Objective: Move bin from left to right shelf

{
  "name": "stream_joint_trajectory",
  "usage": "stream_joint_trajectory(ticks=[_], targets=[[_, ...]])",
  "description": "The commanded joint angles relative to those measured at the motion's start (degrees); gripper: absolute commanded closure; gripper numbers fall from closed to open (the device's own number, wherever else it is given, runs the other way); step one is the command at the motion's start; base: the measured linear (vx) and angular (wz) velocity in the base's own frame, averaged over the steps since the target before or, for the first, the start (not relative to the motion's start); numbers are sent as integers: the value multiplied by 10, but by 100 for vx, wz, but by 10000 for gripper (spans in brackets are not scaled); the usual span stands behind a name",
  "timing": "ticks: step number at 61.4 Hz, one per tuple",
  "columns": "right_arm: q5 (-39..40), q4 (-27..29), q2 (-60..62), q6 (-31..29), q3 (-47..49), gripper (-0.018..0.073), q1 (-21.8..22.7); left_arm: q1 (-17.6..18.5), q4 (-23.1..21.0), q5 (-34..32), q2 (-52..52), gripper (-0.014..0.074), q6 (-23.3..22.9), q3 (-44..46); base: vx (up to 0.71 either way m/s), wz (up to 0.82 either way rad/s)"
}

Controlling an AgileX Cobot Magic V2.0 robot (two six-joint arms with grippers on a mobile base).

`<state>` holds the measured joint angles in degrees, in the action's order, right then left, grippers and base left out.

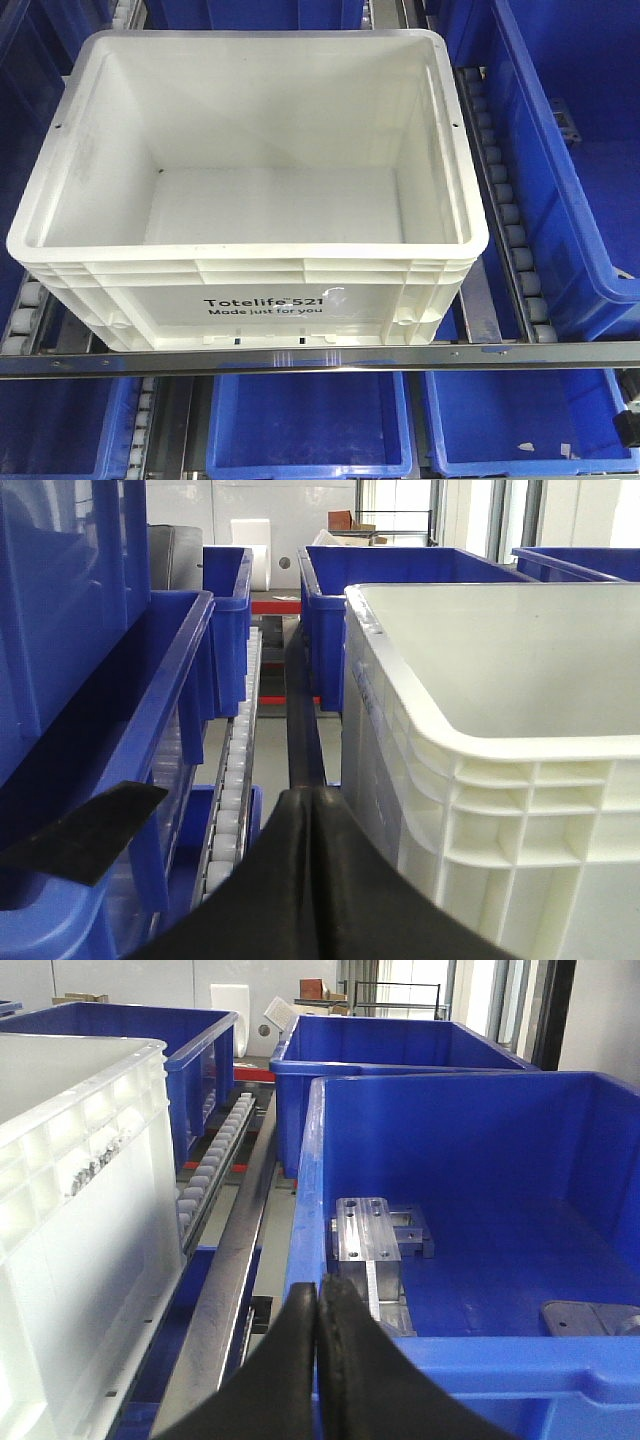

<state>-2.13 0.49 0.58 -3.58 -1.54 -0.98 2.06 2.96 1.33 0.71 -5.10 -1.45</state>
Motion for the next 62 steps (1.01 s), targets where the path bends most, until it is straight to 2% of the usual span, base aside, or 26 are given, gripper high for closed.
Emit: stream_joint_trajectory(ticks=[1, 15, 62], targets=[[48, 1, 8, -2, -11, 567, -1, -1, -5, -44, 7, 605, -1, 10, 0, 0], [48, -1, 8, 24, -11, 567, -1, -1, -5, -44, 7, 605, -1, 10, 0, 0], [39, -1, 7, 23, -11, 567, -1, -1, -5, -44, 7, 604, -1, 10, 0, 0]])
